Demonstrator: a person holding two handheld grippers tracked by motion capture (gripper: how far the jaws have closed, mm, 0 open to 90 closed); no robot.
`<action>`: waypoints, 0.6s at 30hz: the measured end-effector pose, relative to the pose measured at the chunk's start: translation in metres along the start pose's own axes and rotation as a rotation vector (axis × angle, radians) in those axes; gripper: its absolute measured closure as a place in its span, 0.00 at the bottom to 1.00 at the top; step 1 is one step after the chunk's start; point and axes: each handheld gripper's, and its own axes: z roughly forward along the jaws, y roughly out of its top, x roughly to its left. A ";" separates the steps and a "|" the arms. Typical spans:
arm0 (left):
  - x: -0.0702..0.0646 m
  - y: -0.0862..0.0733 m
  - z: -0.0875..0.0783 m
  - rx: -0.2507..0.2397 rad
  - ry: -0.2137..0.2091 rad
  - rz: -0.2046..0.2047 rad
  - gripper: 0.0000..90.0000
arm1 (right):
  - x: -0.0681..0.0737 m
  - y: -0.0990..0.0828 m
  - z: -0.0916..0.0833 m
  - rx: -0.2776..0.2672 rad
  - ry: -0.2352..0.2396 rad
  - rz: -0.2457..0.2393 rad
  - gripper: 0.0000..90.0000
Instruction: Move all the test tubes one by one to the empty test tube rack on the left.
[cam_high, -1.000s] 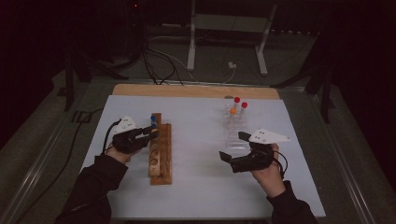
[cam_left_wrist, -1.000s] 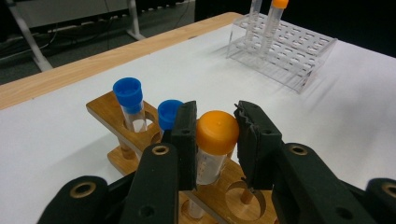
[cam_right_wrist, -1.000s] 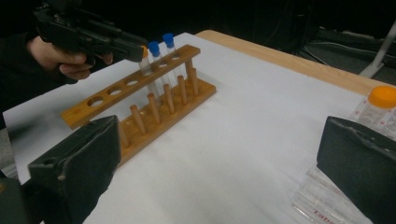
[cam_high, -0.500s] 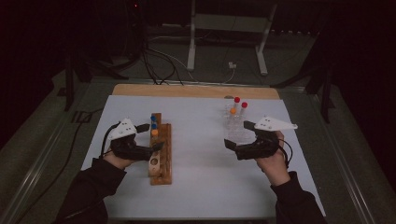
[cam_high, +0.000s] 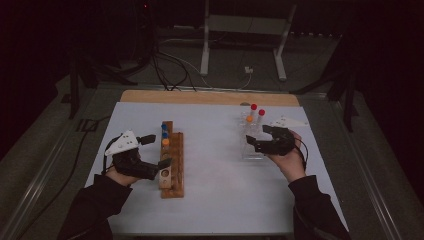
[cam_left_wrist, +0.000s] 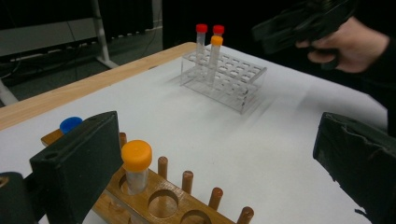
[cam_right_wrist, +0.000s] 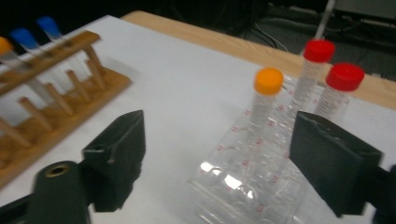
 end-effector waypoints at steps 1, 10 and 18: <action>0.001 0.000 0.000 -0.002 -0.003 -0.003 0.02 | -0.003 0.000 0.004 0.009 -0.011 0.000 0.32; 0.001 -0.002 0.001 0.013 -0.005 -0.004 0.02 | -0.018 0.001 0.030 0.076 -0.073 -0.004 0.56; 0.001 -0.002 0.002 0.016 -0.008 -0.003 0.02 | -0.026 0.007 0.057 0.140 -0.115 0.007 0.68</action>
